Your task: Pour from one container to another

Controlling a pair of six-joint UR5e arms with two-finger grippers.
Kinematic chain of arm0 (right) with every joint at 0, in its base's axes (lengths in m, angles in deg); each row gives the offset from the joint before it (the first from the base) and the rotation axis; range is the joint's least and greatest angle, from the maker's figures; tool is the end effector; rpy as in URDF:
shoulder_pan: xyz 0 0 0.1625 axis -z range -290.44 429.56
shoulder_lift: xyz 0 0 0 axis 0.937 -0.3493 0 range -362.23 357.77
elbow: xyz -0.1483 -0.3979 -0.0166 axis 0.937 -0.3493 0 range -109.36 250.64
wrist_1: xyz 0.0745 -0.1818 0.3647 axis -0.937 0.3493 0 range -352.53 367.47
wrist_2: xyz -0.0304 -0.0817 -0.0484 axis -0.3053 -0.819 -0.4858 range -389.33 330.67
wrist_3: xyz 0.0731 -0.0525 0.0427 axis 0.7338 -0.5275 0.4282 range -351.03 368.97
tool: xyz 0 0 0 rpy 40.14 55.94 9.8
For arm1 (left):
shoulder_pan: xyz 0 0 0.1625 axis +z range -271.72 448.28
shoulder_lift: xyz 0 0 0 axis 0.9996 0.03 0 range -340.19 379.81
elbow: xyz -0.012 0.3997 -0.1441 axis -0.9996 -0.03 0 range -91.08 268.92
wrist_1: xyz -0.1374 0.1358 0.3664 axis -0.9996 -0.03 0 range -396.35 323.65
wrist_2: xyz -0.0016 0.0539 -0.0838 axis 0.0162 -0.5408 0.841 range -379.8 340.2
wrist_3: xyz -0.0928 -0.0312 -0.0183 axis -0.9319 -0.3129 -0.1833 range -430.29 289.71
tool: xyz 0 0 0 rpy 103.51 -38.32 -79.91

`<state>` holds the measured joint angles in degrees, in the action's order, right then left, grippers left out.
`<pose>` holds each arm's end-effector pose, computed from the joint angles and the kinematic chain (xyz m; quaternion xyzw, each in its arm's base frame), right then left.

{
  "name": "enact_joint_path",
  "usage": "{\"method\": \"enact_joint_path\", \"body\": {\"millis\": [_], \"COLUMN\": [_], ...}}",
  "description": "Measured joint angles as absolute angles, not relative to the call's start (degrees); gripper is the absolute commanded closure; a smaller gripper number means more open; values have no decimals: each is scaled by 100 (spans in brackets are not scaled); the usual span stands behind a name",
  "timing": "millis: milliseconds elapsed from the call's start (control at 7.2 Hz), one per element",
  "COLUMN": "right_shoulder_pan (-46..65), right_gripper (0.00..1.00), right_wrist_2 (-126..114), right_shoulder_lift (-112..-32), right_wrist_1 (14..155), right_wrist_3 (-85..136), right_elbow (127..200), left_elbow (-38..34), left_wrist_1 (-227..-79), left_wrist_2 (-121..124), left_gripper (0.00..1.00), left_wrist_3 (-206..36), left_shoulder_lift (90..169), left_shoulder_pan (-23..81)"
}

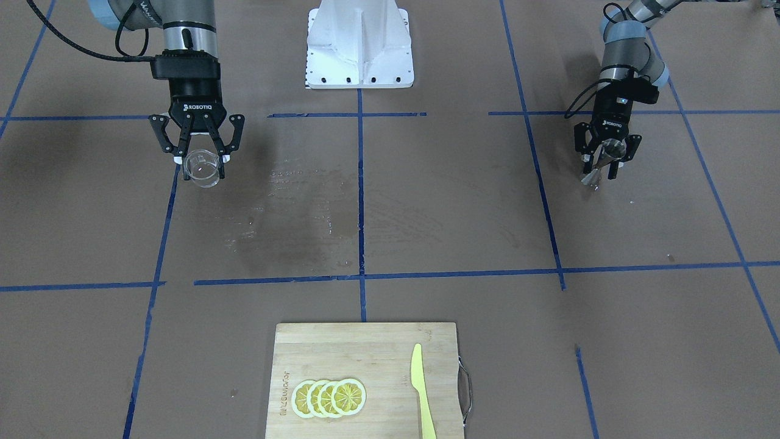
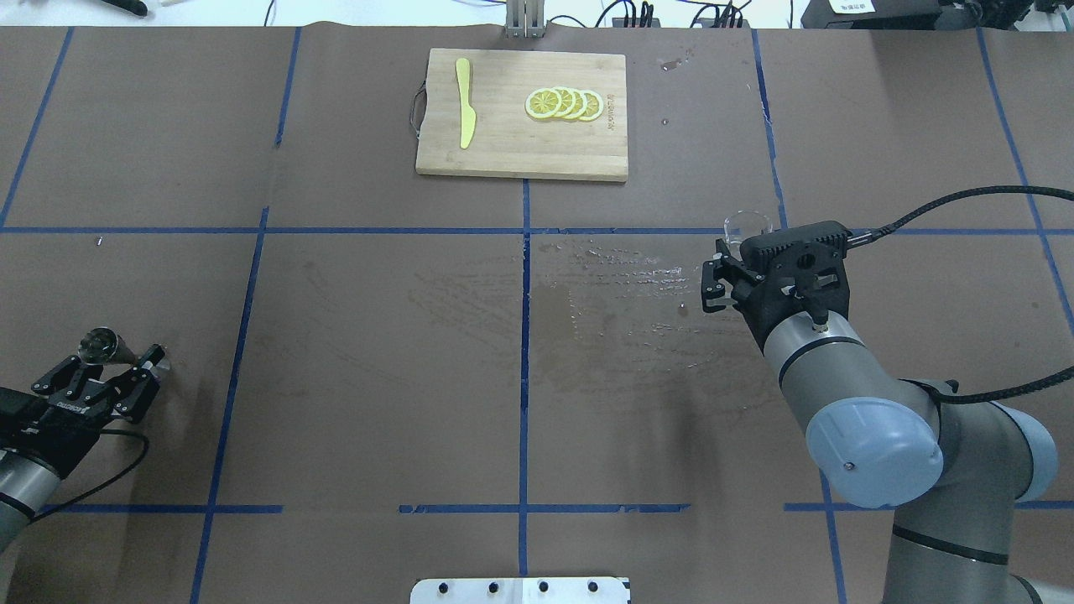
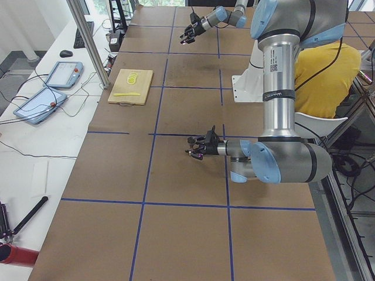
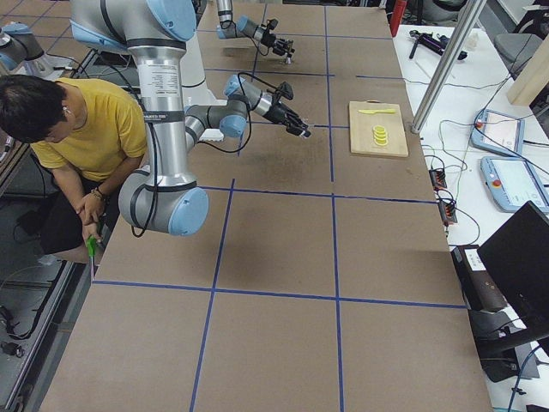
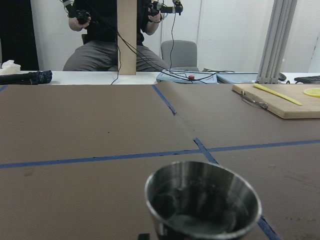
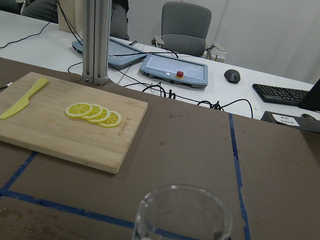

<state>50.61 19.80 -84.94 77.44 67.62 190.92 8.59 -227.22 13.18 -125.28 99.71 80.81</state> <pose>-0.3913 -0.3443 0.3011 0.4688 -0.2786 0.0785 0.8345 0.3322 -0.2622 0.6236 0.5451 0.4011 -0.1424 0.7224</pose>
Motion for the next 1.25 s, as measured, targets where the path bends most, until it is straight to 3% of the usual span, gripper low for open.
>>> {"method": "enact_joint_path", "body": {"millis": [139,417,1250], "right_shoulder_pan": [5058,5059,5110], "right_gripper": [94,93,92], "right_wrist_2": [1980,1980,1971], "right_shoulder_lift": [-8494,-8494,-8418], "right_wrist_1": [7743,7743,7745], "right_wrist_3": [6760,6761,6785], "right_elbow": [19126,19154,19102], "left_elbow": [859,824,-111], "left_wrist_1": [-22726,-22737,-22717], "left_wrist_2": [1326,1485,3936], "left_gripper": [1,1,0], "left_wrist_3": [-12528,-12511,-12513], "left_shoulder_lift": [9968,9916,8530], "left_shoulder_pan": [8084,8087,8028]}}
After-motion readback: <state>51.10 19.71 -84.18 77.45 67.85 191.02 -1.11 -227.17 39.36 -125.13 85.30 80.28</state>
